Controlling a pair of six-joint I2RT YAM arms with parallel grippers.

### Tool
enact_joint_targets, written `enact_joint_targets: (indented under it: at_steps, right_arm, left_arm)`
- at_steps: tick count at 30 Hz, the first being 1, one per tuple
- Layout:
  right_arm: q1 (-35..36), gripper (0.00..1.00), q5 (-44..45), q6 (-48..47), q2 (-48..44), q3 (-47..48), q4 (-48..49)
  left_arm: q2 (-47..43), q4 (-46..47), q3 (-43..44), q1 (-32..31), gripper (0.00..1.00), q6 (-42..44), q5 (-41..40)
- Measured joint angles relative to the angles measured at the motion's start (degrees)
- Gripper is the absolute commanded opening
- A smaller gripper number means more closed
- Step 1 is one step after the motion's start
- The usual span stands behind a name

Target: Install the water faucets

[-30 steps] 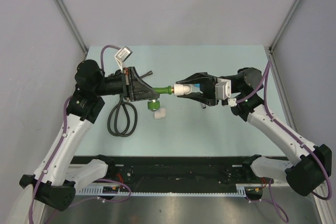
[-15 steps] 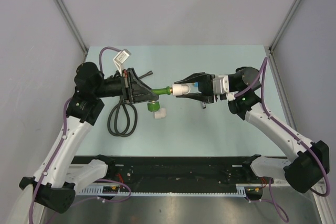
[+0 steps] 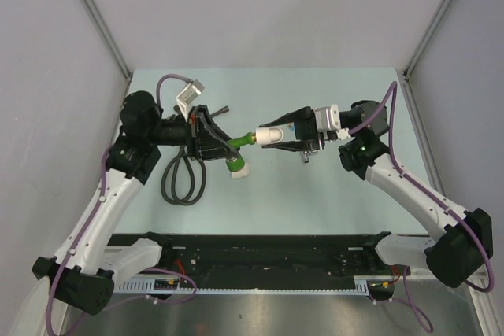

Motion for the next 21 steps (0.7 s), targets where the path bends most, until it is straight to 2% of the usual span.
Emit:
enact_joint_targets:
  at_steps: [11,21]
  right_arm:
    - [-0.15,0.00,-3.17,1.92,0.00,0.31,-0.61]
    - [-0.44,0.00,-6.05,0.96,-0.02,0.42,-2.45]
  left_arm:
    - [4.85,-8.76,4.66,0.59,0.00,9.88,7.13]
    - [5.75,-22.08,10.10,1.25,0.00,18.71,5.62]
